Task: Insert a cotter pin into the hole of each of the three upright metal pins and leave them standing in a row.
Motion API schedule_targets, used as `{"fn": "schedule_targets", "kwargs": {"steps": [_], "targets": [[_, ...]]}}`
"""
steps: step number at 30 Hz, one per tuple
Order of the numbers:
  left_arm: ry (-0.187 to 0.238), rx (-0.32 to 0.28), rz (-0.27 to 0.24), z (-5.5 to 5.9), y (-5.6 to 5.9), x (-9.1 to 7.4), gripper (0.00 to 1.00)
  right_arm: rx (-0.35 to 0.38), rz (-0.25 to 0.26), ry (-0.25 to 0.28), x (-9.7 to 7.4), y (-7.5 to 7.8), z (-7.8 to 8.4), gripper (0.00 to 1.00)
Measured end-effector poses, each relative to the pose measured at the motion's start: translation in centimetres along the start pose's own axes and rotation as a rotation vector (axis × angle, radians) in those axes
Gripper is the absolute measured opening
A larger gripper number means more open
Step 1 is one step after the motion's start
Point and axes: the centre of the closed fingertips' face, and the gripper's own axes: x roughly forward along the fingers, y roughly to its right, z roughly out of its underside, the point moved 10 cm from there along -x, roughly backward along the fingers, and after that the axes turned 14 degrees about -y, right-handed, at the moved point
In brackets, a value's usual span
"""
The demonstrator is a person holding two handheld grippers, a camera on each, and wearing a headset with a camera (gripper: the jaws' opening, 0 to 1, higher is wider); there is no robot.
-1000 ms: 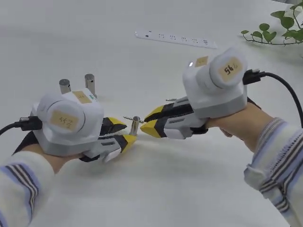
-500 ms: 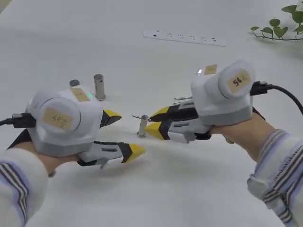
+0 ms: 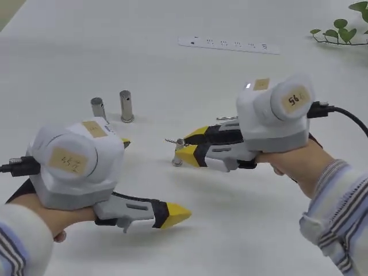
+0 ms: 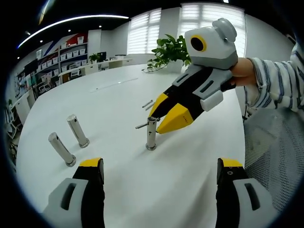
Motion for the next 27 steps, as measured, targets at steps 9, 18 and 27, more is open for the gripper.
{"fn": "schedule_targets", "kwargs": {"steps": [9,18,27], "targets": [[0.002,-0.008,-0.030,0.2,0.0,-0.6,0.99,0.011,0.000,0.031,0.7,-0.1,-0.1,0.17],[0.019,-0.024,-0.046,0.2,-0.6,-1.3,0.99,0.011,0.018,0.052,0.9,0.2,0.0,0.12],[0.016,0.012,-0.054,0.1,-0.9,-1.7,0.99,-0.029,-0.023,0.067,1.0,0.8,-0.1,0.11]]}}
